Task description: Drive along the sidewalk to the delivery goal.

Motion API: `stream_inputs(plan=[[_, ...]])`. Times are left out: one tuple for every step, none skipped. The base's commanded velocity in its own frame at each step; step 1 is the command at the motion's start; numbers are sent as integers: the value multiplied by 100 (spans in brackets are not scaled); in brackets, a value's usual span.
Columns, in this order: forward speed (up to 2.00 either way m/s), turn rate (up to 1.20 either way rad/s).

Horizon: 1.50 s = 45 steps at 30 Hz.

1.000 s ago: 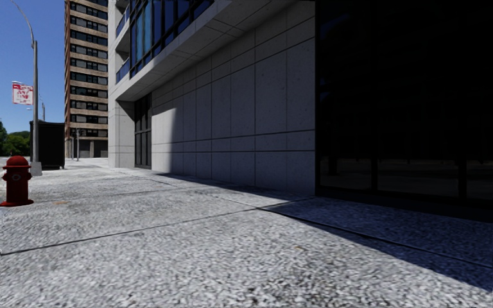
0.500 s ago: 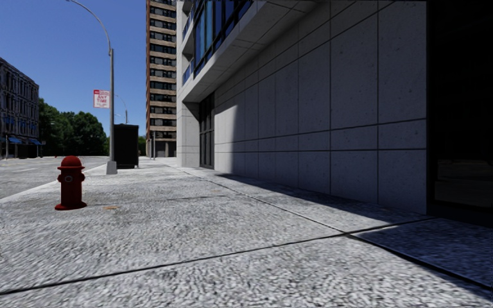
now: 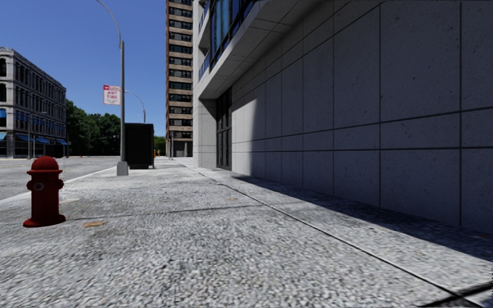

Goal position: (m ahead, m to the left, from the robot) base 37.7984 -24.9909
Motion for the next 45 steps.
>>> stream_inputs(plan=[[200,0],[200,0],[200,0],[200,0],[200,0],[200,0],[200,0],[200,0],[200,0],[200,0],[200,0],[200,0],[200,0],[200,0],[200,10],[200,24],[200,24],[200,31],[200,34],[200,34],[200,34],[200,35],[200,35],[200,35],[200,35],[200,35],[200,35],[200,35],[200,35],[200,35],[200,35],[200,35],[200,33],[200,20],[200,20],[200,15],[200,0],[200,0],[200,0],[200,0],[200,0],[200,0],[200,0],[200,0],[200,0]])
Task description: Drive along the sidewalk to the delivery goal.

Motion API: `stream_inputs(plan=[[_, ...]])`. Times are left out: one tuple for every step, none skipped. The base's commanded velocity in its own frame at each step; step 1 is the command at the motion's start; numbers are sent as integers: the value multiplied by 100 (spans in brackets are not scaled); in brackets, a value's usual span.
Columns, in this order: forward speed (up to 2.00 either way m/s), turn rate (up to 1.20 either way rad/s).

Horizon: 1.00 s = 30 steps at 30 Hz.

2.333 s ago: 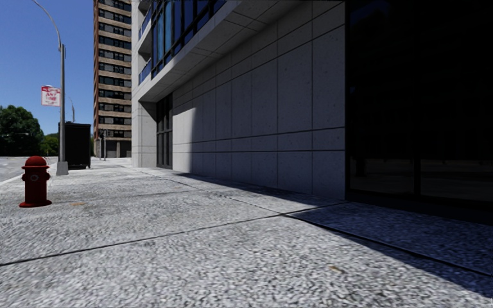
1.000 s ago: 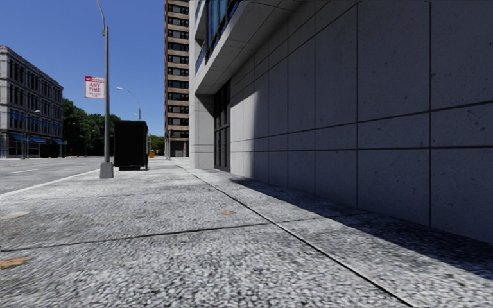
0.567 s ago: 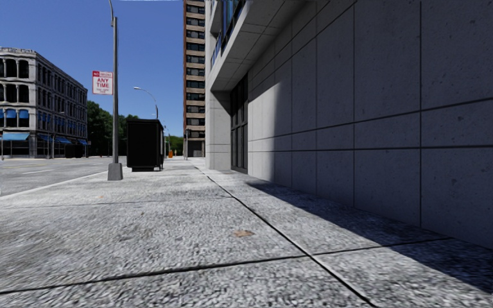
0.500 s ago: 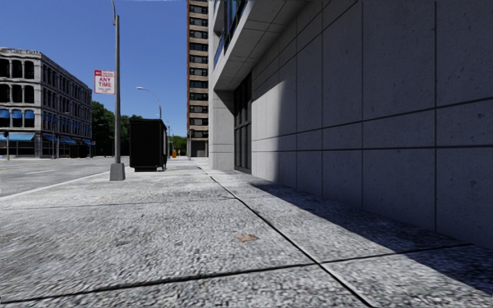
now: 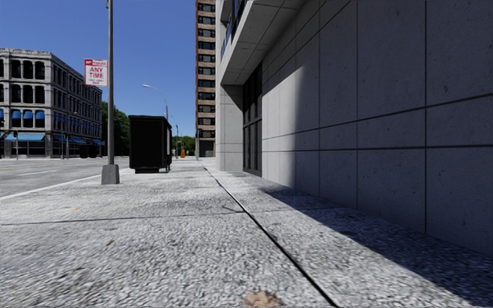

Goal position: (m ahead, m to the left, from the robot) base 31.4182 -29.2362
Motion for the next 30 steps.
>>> stream_inputs(plan=[[200,0],[200,0],[200,0],[200,0],[200,0],[200,0],[200,0],[200,5],[200,5],[200,15],[200,21],[200,25],[200,25],[200,28],[200,29],[200,30],[200,30],[200,33],[200,34],[200,34],[200,35],[200,36],[200,37],[200,37],[200,38],[200,39],[200,39],[200,39],[200,39],[200,39]])
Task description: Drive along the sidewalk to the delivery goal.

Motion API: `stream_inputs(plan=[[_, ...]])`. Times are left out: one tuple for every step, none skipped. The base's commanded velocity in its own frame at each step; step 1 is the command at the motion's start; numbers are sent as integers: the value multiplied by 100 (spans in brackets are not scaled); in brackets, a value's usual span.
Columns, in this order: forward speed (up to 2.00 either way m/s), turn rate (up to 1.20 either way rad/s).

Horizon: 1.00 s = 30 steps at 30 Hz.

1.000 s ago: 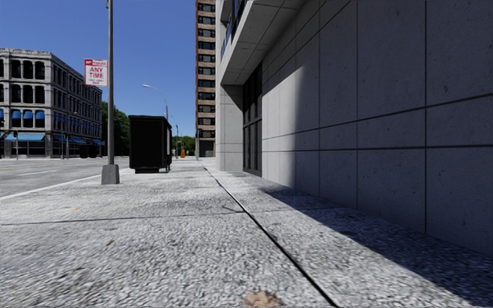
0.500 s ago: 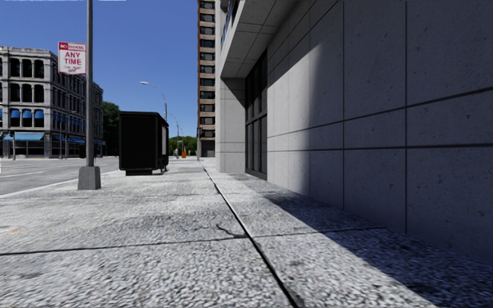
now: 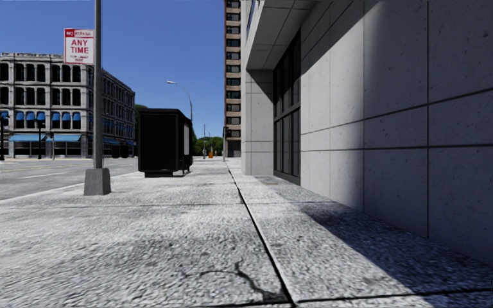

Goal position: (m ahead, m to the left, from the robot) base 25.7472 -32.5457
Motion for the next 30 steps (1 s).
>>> stream_inputs(plan=[[200,39],[200,39],[200,39],[200,39],[200,32],[200,25],[200,25],[200,0],[200,0],[200,0],[200,0],[200,0],[200,0],[200,0],[200,0],[200,0],[200,0],[200,0],[200,0],[200,0],[200,0],[200,0],[200,0],[200,0],[200,0],[200,0],[200,0],[200,0],[200,0],[200,0]])
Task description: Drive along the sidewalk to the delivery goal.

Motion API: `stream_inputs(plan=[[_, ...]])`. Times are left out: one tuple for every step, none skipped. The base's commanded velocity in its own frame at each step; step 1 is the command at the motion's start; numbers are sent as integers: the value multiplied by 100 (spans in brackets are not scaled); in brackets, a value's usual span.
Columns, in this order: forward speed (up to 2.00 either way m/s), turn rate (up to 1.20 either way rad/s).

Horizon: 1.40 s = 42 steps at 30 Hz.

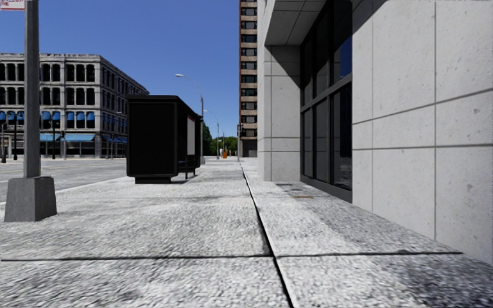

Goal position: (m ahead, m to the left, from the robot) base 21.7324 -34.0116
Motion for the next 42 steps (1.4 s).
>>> stream_inputs(plan=[[200,0],[200,0],[200,0],[200,0],[200,0],[200,0],[200,0],[200,0],[200,0],[200,0],[200,0],[200,0],[200,0],[200,0],[200,0],[200,0],[200,0],[200,0],[200,0],[200,0],[200,0],[200,0],[200,0],[200,0],[200,0],[200,6],[200,22],[200,22],[200,28],[200,33],[200,33],[200,35],[200,35],[200,34],[200,34],[200,32],[200,30],[200,23],[200,23],[200,21],[200,20],[200,20]])
